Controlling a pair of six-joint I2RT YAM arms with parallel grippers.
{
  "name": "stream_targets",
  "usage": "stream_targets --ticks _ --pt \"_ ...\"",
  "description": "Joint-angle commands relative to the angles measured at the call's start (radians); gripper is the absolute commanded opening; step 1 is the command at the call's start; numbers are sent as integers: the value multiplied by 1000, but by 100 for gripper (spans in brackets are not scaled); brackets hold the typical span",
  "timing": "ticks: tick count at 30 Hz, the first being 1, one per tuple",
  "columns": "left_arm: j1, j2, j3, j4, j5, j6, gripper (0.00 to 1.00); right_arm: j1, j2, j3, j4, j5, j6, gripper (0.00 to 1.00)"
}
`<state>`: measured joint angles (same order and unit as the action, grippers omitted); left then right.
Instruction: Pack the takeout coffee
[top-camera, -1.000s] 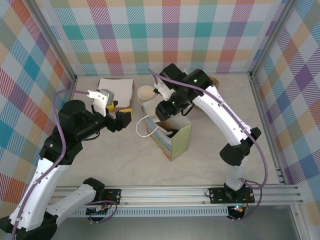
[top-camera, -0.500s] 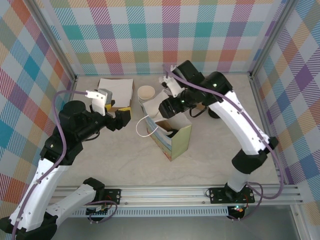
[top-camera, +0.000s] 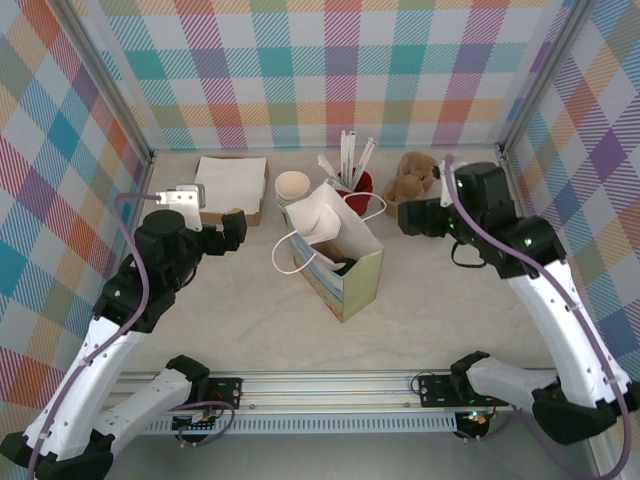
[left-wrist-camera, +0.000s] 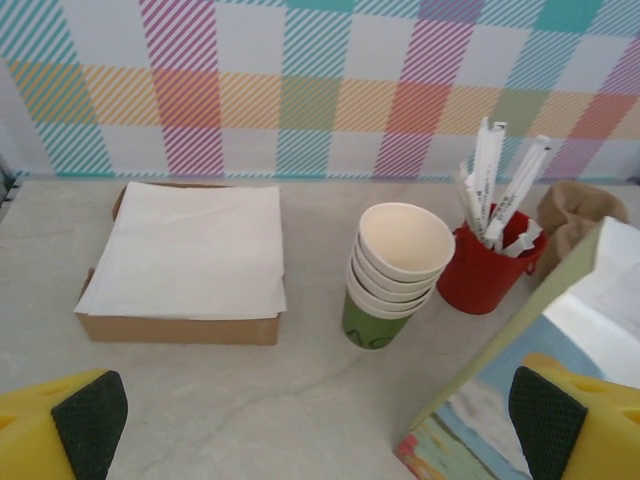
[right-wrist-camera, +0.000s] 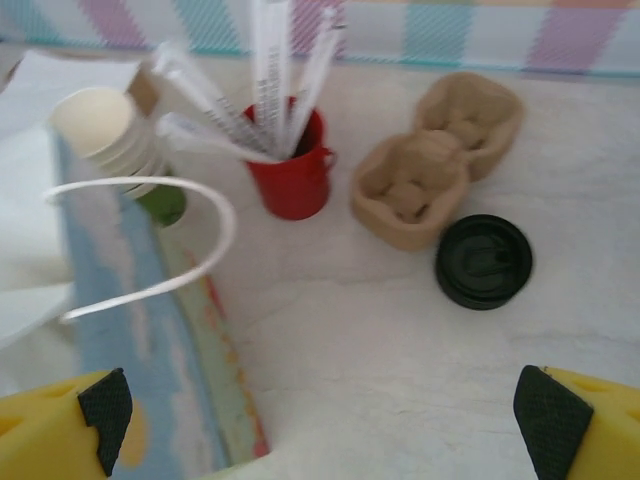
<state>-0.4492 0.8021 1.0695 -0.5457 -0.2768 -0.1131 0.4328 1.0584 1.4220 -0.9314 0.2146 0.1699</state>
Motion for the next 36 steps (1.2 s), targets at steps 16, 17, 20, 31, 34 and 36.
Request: stream_targets --ticks 16,17,20,31,34,36 --pt "199 76 -353 221 -144 -113 100 -316 -244 -790 705 75 -10 100" --pt "209 85 -366 232 -127 -107 100 -324 -242 -823 747 75 -9 100" --pt "230 122 -399 297 -97 -96 100 -339 -223 -923 914 63 -5 100" --pt "271 259 -519 625 -120 -31 100 -383 71 -1061 1401 -39 -70 100" --pt "276 306 -538 723 -98 34 100 -400 158 -1051 1493 -89 -122 100" --pt "278 329 -549 779 -92 72 100 -417 205 -1045 1543 -119 -139 100"
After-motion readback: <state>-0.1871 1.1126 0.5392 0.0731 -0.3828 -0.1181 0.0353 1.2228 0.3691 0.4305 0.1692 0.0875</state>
